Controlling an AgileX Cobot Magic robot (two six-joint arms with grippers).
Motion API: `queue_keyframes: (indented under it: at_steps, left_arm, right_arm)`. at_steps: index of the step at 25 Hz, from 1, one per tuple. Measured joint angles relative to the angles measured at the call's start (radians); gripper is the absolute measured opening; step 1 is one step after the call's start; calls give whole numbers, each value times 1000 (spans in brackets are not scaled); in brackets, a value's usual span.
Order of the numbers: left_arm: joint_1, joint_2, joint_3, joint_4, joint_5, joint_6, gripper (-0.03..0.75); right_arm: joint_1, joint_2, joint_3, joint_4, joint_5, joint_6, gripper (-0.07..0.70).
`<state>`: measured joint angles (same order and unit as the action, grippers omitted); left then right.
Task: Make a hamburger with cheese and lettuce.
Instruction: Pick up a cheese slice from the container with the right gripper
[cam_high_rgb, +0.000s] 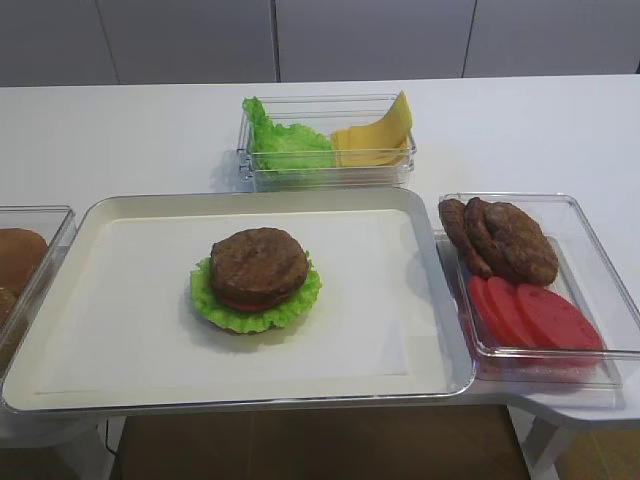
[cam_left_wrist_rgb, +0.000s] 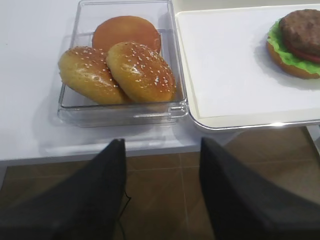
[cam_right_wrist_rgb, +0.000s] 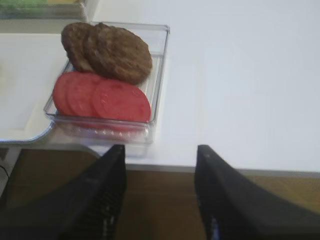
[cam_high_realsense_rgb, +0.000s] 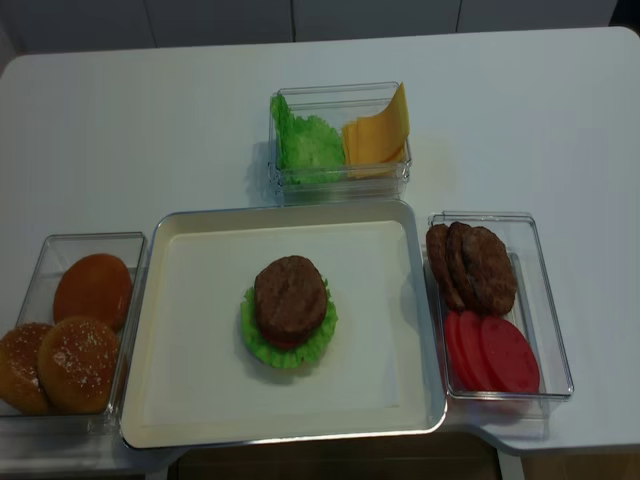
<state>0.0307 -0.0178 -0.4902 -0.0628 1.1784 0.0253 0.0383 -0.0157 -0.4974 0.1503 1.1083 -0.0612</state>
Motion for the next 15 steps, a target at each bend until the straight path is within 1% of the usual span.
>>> queue_keyframes:
  at_steps: [3, 7, 10, 15]
  left_arm:
    - [0, 0, 0, 0, 0, 0, 358]
    - [0, 0, 0, 0, 0, 0, 358]
    - [0, 0, 0, 0, 0, 0, 359]
    - [0, 0, 0, 0, 0, 0, 358]
  right_arm:
    - [0, 19, -39, 20, -8, 0, 343]
    - [0, 143, -97, 52, -29, 4, 343]
    - [0, 268, -144, 114, -58, 5, 343]
    - [0, 538, -199, 255, -140, 27, 343]
